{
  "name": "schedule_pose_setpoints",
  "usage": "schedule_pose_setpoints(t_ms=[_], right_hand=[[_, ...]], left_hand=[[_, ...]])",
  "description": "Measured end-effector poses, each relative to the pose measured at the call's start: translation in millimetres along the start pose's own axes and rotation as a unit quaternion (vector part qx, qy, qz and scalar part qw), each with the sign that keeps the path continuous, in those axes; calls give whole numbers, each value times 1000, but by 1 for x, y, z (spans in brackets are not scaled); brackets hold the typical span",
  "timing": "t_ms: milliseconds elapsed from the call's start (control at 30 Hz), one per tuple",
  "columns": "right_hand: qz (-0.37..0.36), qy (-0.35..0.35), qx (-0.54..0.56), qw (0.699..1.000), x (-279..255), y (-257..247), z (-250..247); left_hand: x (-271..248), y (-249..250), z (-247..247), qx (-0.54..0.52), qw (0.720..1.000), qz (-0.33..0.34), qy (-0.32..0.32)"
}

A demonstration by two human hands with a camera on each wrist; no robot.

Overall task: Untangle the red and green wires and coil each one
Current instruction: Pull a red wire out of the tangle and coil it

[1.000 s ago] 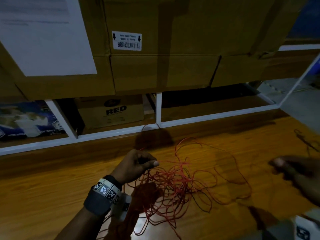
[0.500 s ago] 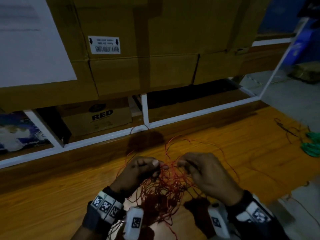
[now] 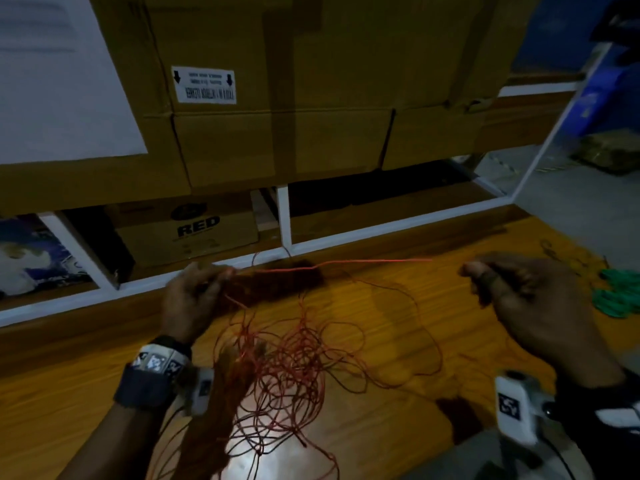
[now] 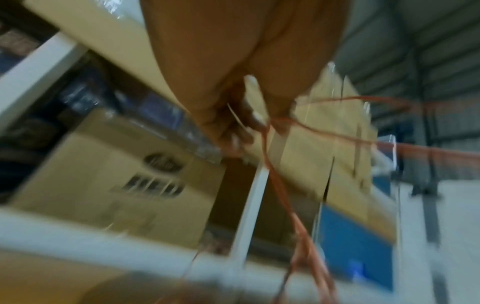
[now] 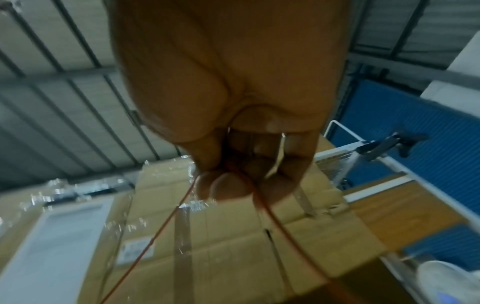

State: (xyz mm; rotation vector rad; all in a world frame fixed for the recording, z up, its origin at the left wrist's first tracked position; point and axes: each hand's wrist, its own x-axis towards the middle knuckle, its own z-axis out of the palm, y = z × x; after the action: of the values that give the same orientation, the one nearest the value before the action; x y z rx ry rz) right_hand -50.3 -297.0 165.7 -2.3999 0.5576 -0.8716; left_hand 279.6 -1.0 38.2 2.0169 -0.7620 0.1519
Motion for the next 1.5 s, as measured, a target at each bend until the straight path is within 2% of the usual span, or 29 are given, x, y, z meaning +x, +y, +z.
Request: schedule_pose_setpoints(t_ms=[67, 133, 167, 200, 267, 333, 400, 467, 567, 667, 800, 967, 1033, 1100, 1167, 1200, 1267, 1300, 1333, 1433, 1500], right_hand=[[74, -117, -26, 990, -11, 12, 11], [133, -298, -140, 935, -22, 22, 25], [144, -357, -181, 905, -28, 22, 32], [142, -371, -184, 899, -32, 18, 37], [121, -314, -117, 935, -36, 0, 43], [104, -272, -55, 955, -38, -27, 55], [93, -268, -17, 959, -41, -46, 78], [39, -243, -17, 969, -42, -52, 105], [5, -189, -3, 982, -43, -48, 127], [10, -191, 2, 982, -33, -45, 112], [-26, -65, 4, 998, -10, -24, 58], [-96, -6, -10, 995, -2, -25, 27], [-97, 37, -11, 995, 3, -25, 19], [-69, 56, -33, 996, 5, -20, 15], [-18, 10, -62, 998, 5, -6, 19], [32, -46, -90, 994, 5, 1, 24], [110, -184, -196, 957, 1, 8, 40], [115, -239, -240, 934, -3, 10, 49], [111, -261, -245, 927, -6, 6, 59], [51, -252, -149, 955, -13, -23, 89], [21, -282, -108, 953, -18, -38, 118]], left_hand=[[6, 21, -5, -40, 999, 9, 16], [0, 46, -1, -36, 997, 50, -48], [-8, 57, 4, -45, 992, 72, -91], [-17, 66, 11, -59, 986, 92, -127], [-33, 79, 26, -78, 974, 110, -180], [-45, 90, 43, -69, 965, 120, -224], [-51, 98, 55, -41, 959, 160, -228], [-52, 103, 60, -28, 957, 187, -221], [-51, 101, 53, -39, 961, 147, -229], [-50, 92, 36, -79, 963, 101, -237], [-33, 66, -5, -50, 971, 62, -224], [-5, 50, -35, 20, 974, 92, -204], [4, 40, -36, 46, 978, 92, -183], [10, 28, -38, 49, 984, 63, -157], [11, 22, -34, 80, 984, 73, -140], [8, 23, -29, 103, 980, 83, -146], [-3, 31, -13, 125, 974, 96, -162], [-10, 36, -3, 131, 970, 110, -173], [-16, 41, 7, 134, 965, 128, -186], [-32, 52, 31, 119, 956, 170, -209], [-38, 60, 41, 118, 954, 192, -199]])
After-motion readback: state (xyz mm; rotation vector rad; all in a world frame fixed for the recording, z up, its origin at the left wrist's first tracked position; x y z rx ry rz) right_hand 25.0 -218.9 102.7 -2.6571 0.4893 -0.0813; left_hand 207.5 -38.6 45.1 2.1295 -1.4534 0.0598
